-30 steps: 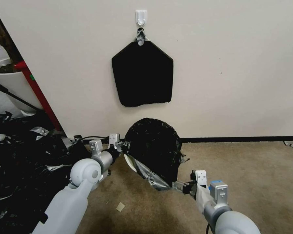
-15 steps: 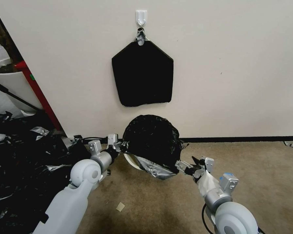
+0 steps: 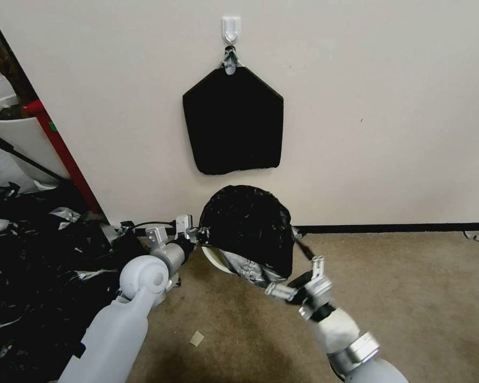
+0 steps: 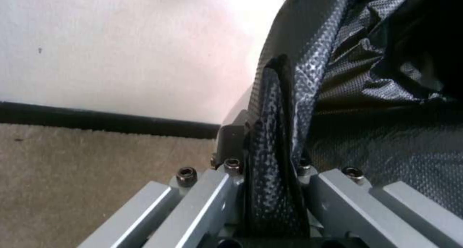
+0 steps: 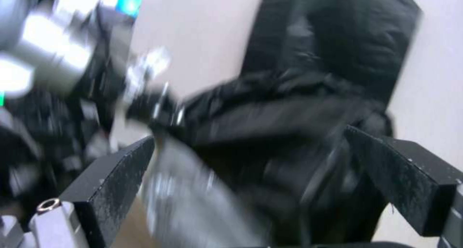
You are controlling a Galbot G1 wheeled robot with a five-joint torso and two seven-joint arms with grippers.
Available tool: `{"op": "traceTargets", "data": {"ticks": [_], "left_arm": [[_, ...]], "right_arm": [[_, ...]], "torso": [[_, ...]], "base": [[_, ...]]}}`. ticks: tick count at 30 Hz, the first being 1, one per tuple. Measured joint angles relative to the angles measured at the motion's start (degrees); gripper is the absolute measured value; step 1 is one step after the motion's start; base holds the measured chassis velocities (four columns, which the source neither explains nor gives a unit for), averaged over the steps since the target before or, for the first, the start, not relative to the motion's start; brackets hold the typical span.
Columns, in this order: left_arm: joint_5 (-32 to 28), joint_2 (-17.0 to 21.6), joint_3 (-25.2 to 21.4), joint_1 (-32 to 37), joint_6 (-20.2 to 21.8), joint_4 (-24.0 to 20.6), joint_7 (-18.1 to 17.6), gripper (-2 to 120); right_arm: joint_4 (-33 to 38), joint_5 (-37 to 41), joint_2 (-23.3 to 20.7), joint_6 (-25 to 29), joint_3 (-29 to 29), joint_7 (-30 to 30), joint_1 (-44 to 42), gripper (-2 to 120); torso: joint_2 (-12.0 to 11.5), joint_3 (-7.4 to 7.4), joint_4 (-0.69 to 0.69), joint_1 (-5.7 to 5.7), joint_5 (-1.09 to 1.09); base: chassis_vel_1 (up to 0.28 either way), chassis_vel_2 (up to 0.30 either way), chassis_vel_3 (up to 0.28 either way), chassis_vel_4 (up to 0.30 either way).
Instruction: Place a trash bag onto the trash bin.
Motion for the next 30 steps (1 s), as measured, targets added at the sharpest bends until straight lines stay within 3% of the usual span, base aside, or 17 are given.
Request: {"op": "traceTargets", "data": {"ticks": [2, 3, 7, 11, 13, 20, 30], "left_arm": [[-0.1, 0.0, 0.0, 0.0, 0.0, 0.0, 0.0, 3], [-1.1, 0.0, -0.5, -0.1, 0.3, -0.5, -0.5, 3], [-2.4, 0.2, -1.1, -0.1, 0.5, -0.8, -1.0, 3], [-3.1, 0.1, -1.3, 0.2, 0.6, -0.8, -1.1, 3], [-3.6, -0.1, -1.4, 0.2, 0.6, -0.9, -1.2, 3], [-4.0, -0.2, -1.4, -0.2, 0.7, -0.8, -1.4, 3], [-4.0, -0.4, -1.1, -0.3, 0.8, -0.4, -1.7, 3]], "right_arm": [[-0.1, -0.3, 0.0, 0.0, 0.0, 0.0, 0.0, 100], [-0.7, -5.4, 0.3, -0.2, 0.5, -0.1, 0.2, 100], [-1.1, -10.5, 0.3, -1.2, 1.0, -0.2, 0.2, 100], [-2.0, -13.3, 0.4, -2.0, 1.1, 0.8, 0.4, 92], [-2.6, -13.8, 0.5, -2.7, 1.0, 1.8, 0.6, 80], [-3.1, -12.5, 0.6, -2.7, 0.6, 2.4, 1.0, 60], [-4.2, -9.2, 0.3, 0.7, -0.5, 0.1, 1.2, 20]], "torso": [[0.0, 0.00, 0.00, 0.00, 0.00], [0.0, 0.00, 0.00, 0.00, 0.00], [0.0, 0.00, 0.00, 0.00, 0.00], [0.0, 0.00, 0.00, 0.00, -0.01], [0.0, 0.00, 0.00, 0.00, -0.01], [0.0, 0.00, 0.00, 0.00, -0.01], [0.0, 0.00, 0.00, 0.00, -0.01]], "base": [[0.000, 0.000, 0.000, 0.000], [0.000, 0.000, 0.000, 0.000], [0.000, 0.000, 0.000, 0.000], [0.000, 0.000, 0.000, 0.000], [0.000, 0.000, 0.000, 0.000], [0.000, 0.000, 0.000, 0.000], [0.000, 0.000, 0.000, 0.000]]}}
